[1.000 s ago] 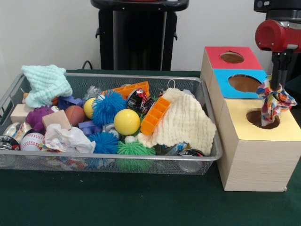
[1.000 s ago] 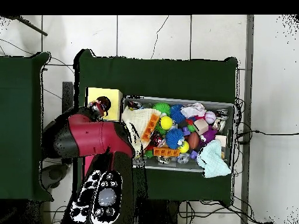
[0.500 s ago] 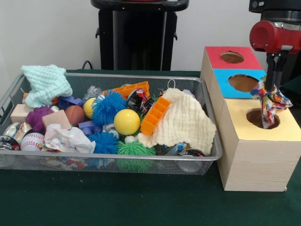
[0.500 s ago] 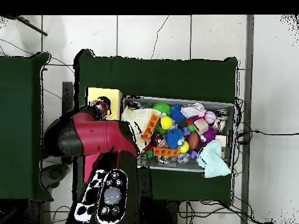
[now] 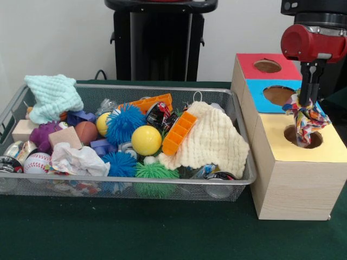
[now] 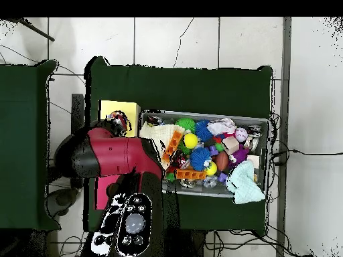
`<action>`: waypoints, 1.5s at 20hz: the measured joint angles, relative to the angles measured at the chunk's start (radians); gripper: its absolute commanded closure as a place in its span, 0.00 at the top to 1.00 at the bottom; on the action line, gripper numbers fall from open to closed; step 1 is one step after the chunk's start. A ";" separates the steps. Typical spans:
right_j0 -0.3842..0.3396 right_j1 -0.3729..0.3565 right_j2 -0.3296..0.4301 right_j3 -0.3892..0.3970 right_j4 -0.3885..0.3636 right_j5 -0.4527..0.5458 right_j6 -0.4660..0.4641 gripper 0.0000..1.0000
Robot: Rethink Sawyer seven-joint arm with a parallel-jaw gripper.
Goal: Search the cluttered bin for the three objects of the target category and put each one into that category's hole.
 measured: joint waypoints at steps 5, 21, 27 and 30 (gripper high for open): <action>0.000 0.000 0.000 0.000 0.000 0.000 0.000 1.00; 0.007 0.001 0.000 -0.001 0.000 0.000 0.000 1.00; 0.001 -0.003 0.004 0.000 0.000 0.000 0.000 1.00; -0.020 -0.015 0.018 0.000 0.000 0.003 0.000 1.00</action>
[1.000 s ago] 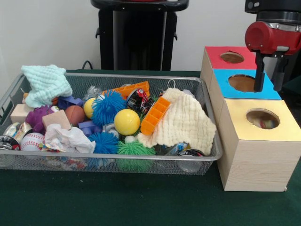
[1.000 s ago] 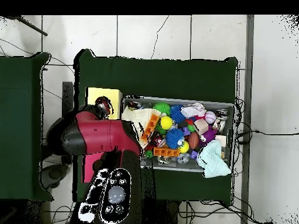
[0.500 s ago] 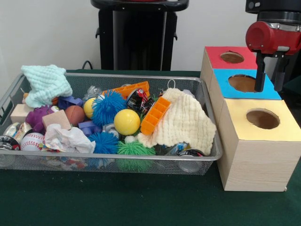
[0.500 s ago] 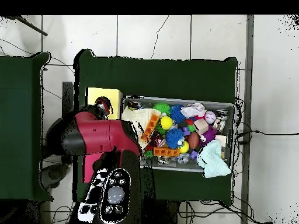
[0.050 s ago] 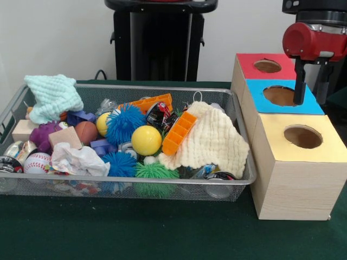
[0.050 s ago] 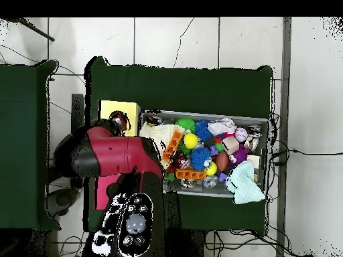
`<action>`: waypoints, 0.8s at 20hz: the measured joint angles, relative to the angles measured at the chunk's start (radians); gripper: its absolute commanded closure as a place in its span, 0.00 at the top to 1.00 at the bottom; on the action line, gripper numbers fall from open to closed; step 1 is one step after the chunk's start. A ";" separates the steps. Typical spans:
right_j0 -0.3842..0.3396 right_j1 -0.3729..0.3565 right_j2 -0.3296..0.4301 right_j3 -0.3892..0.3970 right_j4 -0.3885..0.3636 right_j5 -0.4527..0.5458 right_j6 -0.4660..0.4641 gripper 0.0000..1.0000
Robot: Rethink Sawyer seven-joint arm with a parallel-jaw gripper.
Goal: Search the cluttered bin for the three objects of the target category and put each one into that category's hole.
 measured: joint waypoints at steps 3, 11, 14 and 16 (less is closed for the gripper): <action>-0.045 -0.022 0.027 0.000 0.000 0.013 0.000 1.00; -0.205 -0.065 0.113 0.000 -0.003 0.038 0.000 1.00; -0.267 -0.078 0.148 0.000 -0.005 0.050 0.000 1.00; -0.295 -0.084 0.165 0.000 -0.006 0.058 0.000 1.00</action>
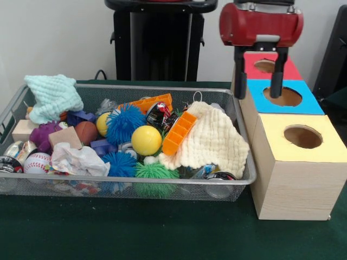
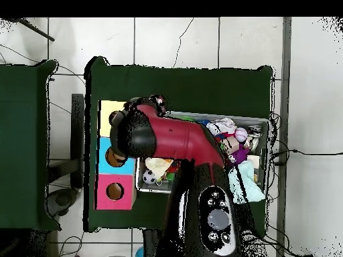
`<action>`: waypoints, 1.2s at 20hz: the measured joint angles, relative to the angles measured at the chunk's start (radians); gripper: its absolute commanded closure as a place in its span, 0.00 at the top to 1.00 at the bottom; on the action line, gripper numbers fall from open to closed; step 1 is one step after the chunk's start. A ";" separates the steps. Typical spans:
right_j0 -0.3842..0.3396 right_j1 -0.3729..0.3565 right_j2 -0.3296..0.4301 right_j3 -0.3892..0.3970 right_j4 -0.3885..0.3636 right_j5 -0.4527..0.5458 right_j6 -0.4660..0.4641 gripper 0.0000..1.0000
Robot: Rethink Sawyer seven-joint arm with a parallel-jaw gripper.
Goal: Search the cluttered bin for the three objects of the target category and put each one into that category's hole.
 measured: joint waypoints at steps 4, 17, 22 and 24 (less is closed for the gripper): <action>-0.052 -0.009 0.035 0.000 -0.003 0.022 0.000 1.00; -0.188 -0.021 0.165 0.000 -0.074 0.060 0.000 1.00; -0.192 -0.021 0.193 0.001 -0.114 0.060 0.000 1.00; -0.192 -0.025 0.196 0.007 -0.129 0.060 0.000 1.00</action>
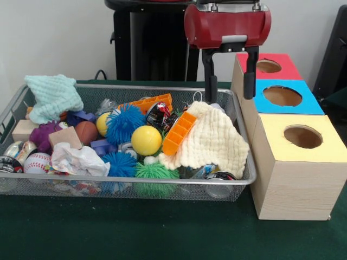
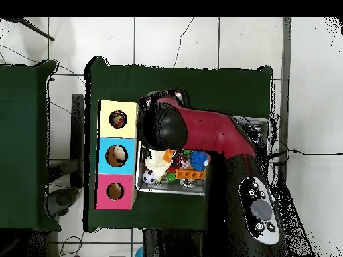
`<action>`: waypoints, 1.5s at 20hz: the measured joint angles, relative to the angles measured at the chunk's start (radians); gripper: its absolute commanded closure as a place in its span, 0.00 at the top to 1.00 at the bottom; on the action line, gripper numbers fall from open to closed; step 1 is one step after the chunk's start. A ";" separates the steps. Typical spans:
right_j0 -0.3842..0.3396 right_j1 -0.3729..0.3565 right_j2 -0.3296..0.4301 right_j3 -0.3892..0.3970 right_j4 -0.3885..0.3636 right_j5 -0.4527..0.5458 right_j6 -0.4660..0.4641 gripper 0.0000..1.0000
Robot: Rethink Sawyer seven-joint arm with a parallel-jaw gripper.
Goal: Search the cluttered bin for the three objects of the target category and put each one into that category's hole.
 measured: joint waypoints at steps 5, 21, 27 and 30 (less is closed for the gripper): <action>-0.006 -0.028 0.004 0.052 -0.025 0.000 0.000 1.00; -0.117 -0.079 0.047 0.302 -0.131 -0.098 0.000 1.00; -0.112 -0.029 0.046 0.332 -0.213 -0.251 0.000 1.00; -0.104 -0.009 0.044 0.333 -0.231 -0.300 0.000 1.00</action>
